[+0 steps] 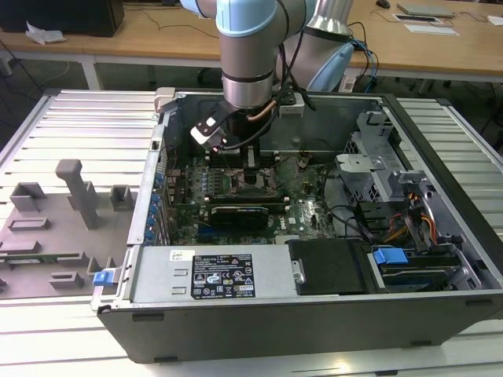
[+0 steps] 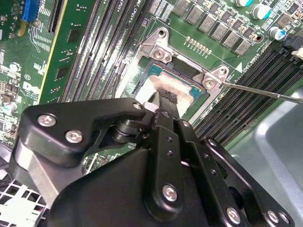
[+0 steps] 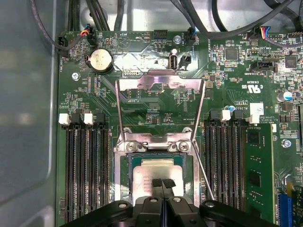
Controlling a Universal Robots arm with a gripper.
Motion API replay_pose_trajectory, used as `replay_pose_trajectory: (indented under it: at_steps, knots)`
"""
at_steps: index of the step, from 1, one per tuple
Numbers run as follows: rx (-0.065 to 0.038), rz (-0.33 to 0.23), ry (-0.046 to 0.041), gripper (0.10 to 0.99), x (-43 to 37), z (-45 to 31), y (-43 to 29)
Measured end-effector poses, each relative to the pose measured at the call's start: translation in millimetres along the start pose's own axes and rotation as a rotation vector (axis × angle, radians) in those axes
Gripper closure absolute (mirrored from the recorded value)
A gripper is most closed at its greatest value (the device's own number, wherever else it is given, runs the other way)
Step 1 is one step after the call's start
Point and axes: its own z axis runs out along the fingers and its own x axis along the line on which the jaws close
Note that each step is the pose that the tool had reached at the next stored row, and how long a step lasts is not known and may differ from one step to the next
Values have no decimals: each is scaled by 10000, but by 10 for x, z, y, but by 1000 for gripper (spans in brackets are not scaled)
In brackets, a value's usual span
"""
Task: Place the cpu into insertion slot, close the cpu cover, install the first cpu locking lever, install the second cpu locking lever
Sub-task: 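Place the cpu into insertion slot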
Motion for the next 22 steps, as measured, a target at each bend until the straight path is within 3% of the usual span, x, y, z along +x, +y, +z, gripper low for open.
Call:
replay_pose_trajectory:
  at_steps: [4,9,12,14,16,18,22]
  knots:
    - [0,0,-4,980,-1,-32,3]
    - [-1,1,-4,980,-3,-154,13]
    - [-2,2,7,980,-4,-182,16]
    - [1,8,85,980,-5,-183,16]
    - [3,21,227,980,-15,-182,25]
    - [4,20,228,980,-20,-182,55]
    - [4,22,244,980,-22,-278,64]
